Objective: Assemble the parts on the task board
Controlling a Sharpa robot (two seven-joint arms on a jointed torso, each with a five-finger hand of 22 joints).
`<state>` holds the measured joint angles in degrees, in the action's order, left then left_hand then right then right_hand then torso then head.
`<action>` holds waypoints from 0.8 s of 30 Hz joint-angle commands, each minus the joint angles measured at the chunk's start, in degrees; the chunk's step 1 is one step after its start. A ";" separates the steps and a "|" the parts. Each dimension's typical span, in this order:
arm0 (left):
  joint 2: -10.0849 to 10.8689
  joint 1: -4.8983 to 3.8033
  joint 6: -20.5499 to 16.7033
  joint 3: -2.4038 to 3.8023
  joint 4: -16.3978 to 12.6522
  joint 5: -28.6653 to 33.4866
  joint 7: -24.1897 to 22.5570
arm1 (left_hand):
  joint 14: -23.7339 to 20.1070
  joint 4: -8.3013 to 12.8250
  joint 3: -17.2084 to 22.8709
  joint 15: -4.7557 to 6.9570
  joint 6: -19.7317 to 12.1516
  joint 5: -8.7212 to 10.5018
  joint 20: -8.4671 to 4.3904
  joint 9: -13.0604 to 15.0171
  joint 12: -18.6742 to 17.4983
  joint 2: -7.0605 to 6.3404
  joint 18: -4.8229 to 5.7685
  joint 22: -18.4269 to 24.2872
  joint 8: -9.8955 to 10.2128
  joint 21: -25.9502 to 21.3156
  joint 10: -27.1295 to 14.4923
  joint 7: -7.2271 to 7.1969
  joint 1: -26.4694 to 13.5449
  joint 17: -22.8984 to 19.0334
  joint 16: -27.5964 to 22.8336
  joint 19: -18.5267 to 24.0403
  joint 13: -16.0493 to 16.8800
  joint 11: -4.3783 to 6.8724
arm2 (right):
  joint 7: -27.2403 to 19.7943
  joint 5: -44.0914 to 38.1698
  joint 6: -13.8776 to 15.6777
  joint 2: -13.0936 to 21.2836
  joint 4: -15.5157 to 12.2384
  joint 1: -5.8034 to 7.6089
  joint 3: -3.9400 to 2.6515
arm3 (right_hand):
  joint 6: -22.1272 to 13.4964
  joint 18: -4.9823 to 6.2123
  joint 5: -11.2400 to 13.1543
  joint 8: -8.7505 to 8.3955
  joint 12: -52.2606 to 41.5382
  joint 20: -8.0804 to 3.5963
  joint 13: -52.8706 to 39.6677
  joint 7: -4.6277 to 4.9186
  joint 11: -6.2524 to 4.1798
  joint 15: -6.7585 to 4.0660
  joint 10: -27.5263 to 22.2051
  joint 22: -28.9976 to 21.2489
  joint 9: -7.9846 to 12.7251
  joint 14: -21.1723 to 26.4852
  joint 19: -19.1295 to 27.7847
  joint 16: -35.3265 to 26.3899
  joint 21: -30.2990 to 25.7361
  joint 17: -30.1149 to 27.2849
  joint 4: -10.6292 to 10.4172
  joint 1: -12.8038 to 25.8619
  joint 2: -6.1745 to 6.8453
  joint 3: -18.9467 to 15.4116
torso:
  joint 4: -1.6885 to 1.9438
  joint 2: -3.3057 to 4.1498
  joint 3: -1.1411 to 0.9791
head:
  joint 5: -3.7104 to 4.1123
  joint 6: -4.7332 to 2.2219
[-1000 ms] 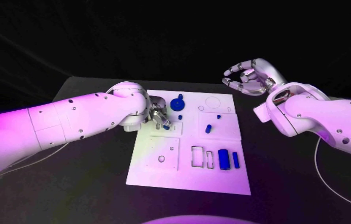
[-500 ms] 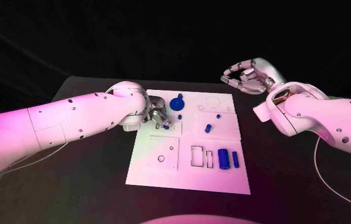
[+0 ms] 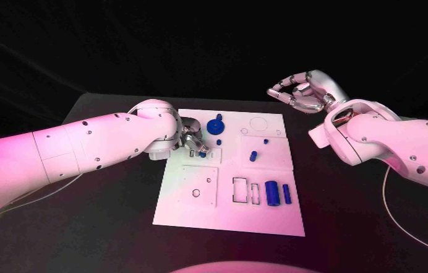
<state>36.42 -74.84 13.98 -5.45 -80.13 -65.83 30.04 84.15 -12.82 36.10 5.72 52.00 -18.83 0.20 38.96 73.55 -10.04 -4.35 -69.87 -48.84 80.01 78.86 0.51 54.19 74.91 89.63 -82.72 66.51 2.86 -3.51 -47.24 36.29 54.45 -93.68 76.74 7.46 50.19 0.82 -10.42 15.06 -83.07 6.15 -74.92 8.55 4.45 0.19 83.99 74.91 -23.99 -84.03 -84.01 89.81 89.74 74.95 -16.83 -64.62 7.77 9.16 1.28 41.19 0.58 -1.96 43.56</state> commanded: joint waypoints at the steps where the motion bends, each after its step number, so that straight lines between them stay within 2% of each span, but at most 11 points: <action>1: -0.14 0.30 1.69 -0.22 -0.06 0.13 0.10 | 5.85 -0.23 -0.87 0.45 0.23 0.23 -0.13 -0.11 0.13 0.04 0.36 -0.07 0.21 0.26 0.46 0.36 -0.57 15.09 0.37 -0.24 0.12 0.13 | -0.51 -0.06 -0.30 0.02 -0.05 -0.03 0.00 | -0.34 -0.82 0.32 0.34 0.22 -0.36 -9.58 0.06 -0.51 -0.36 0.71 15.09 -0.05 -5.97 -5.99 0.19 0.26 15.05 -0.01 0.73 -0.06 -0.57 | -0.01 0.00 -0.01 | 0.04 0.02; 12: 0.16 0.30 0.23 -0.06 -0.57 0.34 -0.05 | 5.85 -1.21 -2.74 0.45 0.20 0.26 -0.16 -0.23 -0.16 -0.20 0.34 0.01 0.31 0.19 0.29 0.39 -0.82 15.09 0.37 -0.22 -0.16 0.11 | -0.52 -0.05 -0.36 -0.06 0.10 -0.03 0.00 | -0.37 -0.82 0.12 0.44 0.21 -0.36 -9.59 0.06 -0.51 -0.36 0.72 15.09 -0.06 -5.97 -5.99 0.19 0.26 15.05 0.01 0.99 -0.38 -0.99 | 0.00 0.02 -0.02 | 0.08 -0.05; 18: 1.00 0.30 -0.57 0.43 -1.57 0.52 -0.01 | 5.85 -2.19 -4.64 0.42 0.09 0.24 -0.19 -0.32 -0.33 -0.70 0.32 0.11 0.38 0.09 0.15 0.44 -0.97 15.09 0.37 -0.19 -0.29 0.06 | -0.49 -0.05 -0.37 -0.10 0.22 -0.04 0.01 | -0.40 -0.82 -0.21 0.50 0.26 -0.36 -9.55 0.05 -0.51 -0.36 0.68 15.09 -0.06 -5.97 -5.99 0.19 0.26 15.05 0.03 1.03 -0.54 -1.24 | -0.03 0.02 -0.02 | 0.20 -0.11; 24: 1.62 0.28 -1.13 1.28 -2.24 0.34 0.00 | 5.85 -2.68 -5.60 0.42 0.11 0.25 -0.21 -0.35 -0.36 -0.94 0.32 0.12 0.37 0.07 0.13 0.44 -0.96 15.09 0.37 -0.19 -0.29 0.06 | -0.50 -0.05 -0.33 -0.08 0.35 -0.05 0.01 | -0.42 -0.82 -0.35 0.52 0.23 -0.36 -9.57 0.05 -0.52 -0.36 0.70 15.09 -0.06 -5.97 -5.99 0.19 0.26 15.05 0.04 1.03 -0.60 -1.34 | 0.06 0.00 -0.05 | 0.24 -0.27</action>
<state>38.00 -74.53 13.48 -4.28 -82.10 -65.72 30.07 83.94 -15.49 30.90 5.92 52.22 -18.83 0.20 38.69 73.55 -10.65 -4.35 -69.81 -48.82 80.01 79.06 0.71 53.59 74.91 89.63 -82.72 66.30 3.06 -3.54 -47.08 36.28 54.41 -93.36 76.73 7.48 50.19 0.82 -10.42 15.28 -83.07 6.15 -74.91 8.55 4.45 0.19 83.99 74.95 -23.98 -84.03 -84.01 89.81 89.74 74.93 -16.76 -64.09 7.24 8.13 1.28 41.21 0.54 -1.76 43.35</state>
